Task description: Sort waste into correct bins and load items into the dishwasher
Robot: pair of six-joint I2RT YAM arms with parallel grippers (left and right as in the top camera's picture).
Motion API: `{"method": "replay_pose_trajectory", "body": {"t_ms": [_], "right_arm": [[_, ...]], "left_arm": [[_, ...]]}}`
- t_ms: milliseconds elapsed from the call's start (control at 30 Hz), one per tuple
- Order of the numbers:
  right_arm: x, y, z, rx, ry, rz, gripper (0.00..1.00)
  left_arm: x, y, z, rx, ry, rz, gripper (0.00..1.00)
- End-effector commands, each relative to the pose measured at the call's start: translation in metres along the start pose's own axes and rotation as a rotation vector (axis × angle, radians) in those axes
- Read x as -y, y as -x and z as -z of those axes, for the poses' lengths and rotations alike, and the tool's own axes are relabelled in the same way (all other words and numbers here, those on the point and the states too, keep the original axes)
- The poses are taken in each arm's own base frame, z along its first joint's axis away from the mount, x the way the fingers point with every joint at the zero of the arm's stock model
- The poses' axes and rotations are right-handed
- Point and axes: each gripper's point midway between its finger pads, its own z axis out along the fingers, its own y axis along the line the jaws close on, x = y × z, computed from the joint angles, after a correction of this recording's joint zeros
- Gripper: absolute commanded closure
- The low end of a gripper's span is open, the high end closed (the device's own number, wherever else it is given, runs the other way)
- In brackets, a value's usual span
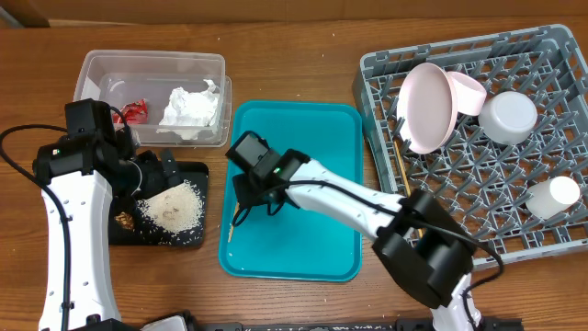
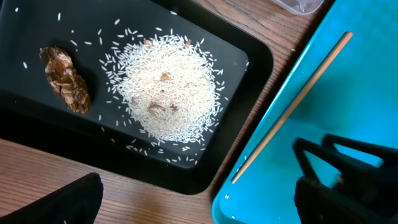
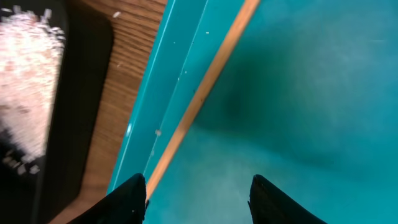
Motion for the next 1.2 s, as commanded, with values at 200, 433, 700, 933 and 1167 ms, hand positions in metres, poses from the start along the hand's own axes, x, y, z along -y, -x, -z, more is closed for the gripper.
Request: {"method": "replay_pose_trajectory", "body": {"t_ms": [200,433,700,933,1167], "right_arm": [[0.003,0.025,-0.011,0.133,-0.061,-0.001,0.43],[0.001,0.028,-0.013,0.148,-0.056,0.006,0.54],[0.005,0.017,-0.031,0.110,-0.076,0.014,0.51],[0.000,0.021,-0.033,0.132,-0.061,0.018,0.50],[0.024,-0.006,-0.055,0.029,-0.146,0.017,0.51]], "left_arm": [[0.001,0.003,0.004,0.016,-0.003,-0.015,0.00],[0.001,0.003,0.004,0.016,-0.003,-0.015,0.00],[0.001,0.003,0.004,0.016,-0.003,-0.015,0.00],[0.001,0.003,0.004,0.016,-0.003,-0.015,0.00],[0.001,0.003,0.004,0.016,-0.003,-0.015,0.00]]}}
